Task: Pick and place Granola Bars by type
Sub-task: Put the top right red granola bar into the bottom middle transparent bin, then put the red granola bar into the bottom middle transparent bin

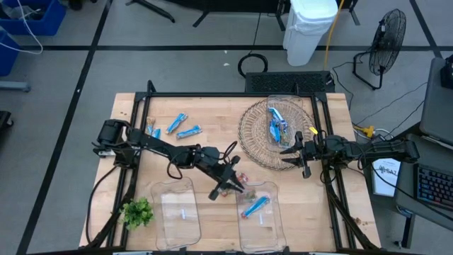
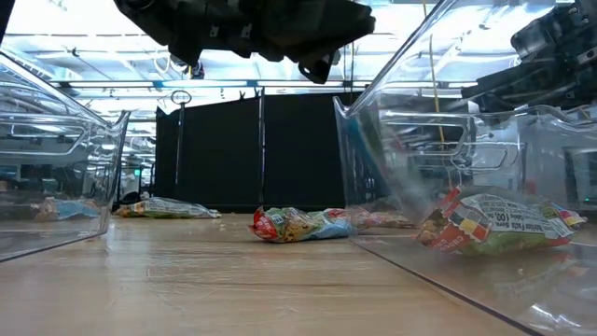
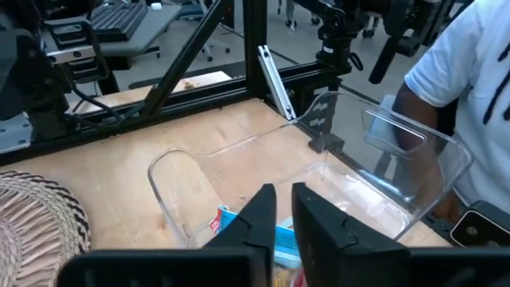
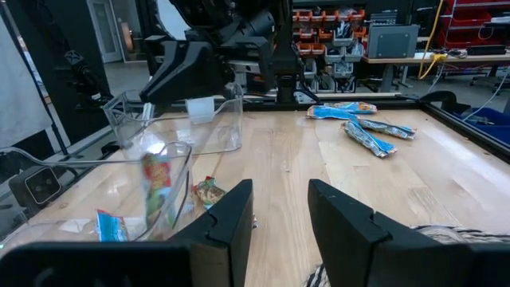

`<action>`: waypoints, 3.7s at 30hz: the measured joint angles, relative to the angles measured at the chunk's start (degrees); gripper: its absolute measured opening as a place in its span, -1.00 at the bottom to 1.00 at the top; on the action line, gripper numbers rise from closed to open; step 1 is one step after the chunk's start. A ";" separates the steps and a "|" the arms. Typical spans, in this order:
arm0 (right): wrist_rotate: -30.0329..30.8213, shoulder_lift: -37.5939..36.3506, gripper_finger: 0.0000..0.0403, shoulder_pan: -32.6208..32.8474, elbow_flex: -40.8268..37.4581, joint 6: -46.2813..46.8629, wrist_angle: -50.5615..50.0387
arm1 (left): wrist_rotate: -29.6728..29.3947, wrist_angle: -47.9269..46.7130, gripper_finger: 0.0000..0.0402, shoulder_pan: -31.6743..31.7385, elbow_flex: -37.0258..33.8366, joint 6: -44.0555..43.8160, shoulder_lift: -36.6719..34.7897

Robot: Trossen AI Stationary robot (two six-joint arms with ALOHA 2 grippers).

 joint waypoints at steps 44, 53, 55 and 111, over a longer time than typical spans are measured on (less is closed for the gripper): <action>0.00 0.00 -0.43 0.02 0.00 0.00 -0.02 | 0.82 -23.92 -0.34 -0.93 -0.26 -40.78 5.17; 0.00 0.06 -0.43 0.01 0.00 0.00 0.00 | 3.85 -23.30 -0.34 1.43 -0.17 -44.45 9.23; 0.00 0.07 -0.43 0.01 0.00 0.00 0.00 | 1.92 -24.39 -0.34 2.02 -0.20 -43.67 8.38; 0.00 0.63 -0.43 0.02 0.00 0.02 -0.15 | -14.47 -30.90 -0.34 3.39 -0.28 -40.30 -1.84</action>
